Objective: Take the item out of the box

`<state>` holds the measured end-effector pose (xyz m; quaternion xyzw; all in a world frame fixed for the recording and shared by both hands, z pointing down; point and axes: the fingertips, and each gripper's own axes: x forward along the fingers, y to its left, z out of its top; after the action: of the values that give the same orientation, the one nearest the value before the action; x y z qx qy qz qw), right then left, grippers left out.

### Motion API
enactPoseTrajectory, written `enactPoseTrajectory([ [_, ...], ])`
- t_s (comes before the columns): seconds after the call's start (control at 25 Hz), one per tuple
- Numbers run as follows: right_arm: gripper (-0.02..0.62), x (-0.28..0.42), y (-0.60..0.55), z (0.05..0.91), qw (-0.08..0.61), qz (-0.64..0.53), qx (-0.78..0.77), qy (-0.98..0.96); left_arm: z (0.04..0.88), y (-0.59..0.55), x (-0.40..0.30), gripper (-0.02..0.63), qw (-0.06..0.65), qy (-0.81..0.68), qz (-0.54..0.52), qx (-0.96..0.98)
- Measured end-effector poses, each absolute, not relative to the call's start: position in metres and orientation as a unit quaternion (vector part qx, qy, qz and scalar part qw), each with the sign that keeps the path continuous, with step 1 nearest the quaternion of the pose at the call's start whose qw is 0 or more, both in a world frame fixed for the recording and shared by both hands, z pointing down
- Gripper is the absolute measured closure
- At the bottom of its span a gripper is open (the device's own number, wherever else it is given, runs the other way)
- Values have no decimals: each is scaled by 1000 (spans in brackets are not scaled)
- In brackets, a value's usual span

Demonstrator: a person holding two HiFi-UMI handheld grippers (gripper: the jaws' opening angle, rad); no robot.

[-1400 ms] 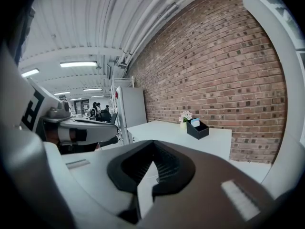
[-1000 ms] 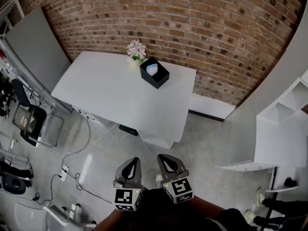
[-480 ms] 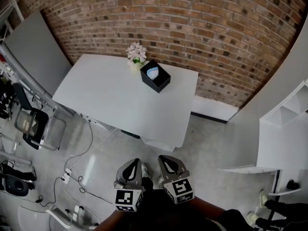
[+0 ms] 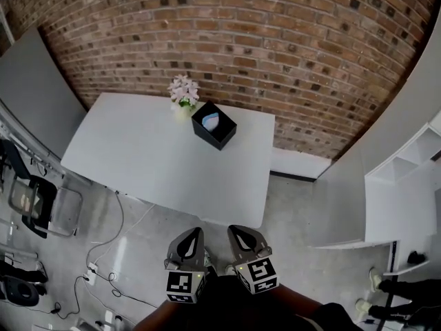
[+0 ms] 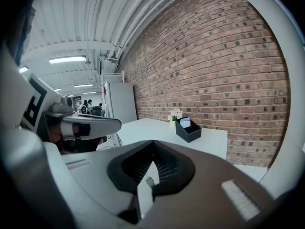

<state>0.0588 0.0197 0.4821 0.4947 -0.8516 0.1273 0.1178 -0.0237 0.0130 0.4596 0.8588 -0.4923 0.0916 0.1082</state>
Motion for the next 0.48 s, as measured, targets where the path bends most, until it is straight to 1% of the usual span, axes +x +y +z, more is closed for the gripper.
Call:
enactPoseTrajectory([
  [0.48, 594, 31, -40, 477, 145, 115, 537, -823, 458, -57, -57, 602, 119, -457, 64, 879],
])
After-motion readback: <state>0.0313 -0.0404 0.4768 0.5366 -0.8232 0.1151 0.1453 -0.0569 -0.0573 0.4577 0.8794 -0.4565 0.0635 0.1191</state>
